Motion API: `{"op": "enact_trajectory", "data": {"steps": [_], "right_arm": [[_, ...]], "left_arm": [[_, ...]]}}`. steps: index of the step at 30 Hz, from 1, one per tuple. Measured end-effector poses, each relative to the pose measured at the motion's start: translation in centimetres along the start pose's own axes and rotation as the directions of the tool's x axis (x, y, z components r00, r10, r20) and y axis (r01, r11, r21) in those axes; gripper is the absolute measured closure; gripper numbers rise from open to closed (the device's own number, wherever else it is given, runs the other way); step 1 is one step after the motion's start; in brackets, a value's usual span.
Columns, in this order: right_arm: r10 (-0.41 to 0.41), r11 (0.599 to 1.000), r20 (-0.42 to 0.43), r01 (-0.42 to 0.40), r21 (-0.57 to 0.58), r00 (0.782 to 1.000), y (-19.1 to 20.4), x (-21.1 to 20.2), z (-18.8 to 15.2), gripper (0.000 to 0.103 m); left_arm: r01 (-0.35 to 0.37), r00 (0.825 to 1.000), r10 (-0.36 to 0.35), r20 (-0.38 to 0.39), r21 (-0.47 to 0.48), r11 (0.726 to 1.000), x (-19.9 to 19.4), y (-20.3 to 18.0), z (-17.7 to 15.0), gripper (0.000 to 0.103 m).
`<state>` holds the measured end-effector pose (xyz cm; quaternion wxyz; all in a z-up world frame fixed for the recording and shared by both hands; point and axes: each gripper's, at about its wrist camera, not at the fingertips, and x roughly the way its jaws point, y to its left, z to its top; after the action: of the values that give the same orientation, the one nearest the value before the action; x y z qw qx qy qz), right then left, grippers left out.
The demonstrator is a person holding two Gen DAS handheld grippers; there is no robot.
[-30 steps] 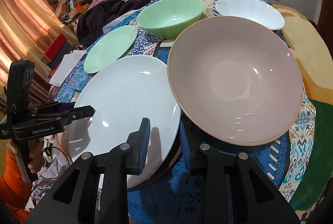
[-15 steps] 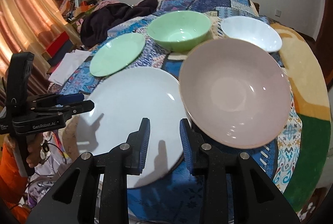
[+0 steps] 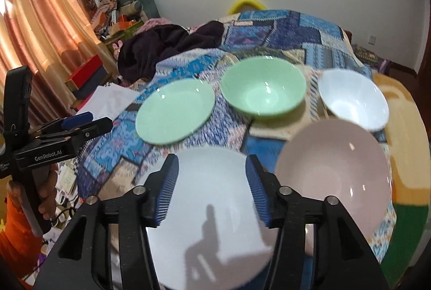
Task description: Organize plates and bowls
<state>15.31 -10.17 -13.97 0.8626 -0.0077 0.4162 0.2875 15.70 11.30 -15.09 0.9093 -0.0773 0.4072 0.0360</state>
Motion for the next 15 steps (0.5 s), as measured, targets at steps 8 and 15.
{"op": "enact_trajectory", "data": {"steps": [8, 15], "right_arm": [[0.029, 0.999, -0.016, -0.029, -0.022, 0.999, 1.3, 3.6, 2.6, 0.05], [0.043, 0.998, -0.1, -0.047, -0.036, 0.994, 1.8, 8.5, 3.7, 0.05]], "left_arm": [[-0.057, 0.997, 0.053, -0.05, -0.074, 0.996, 3.3, 4.7, 2.3, 0.01], [-0.117, 0.985, 0.106, -0.137, -0.07, 0.991, 7.6, 7.5, 2.6, 0.01]]}}
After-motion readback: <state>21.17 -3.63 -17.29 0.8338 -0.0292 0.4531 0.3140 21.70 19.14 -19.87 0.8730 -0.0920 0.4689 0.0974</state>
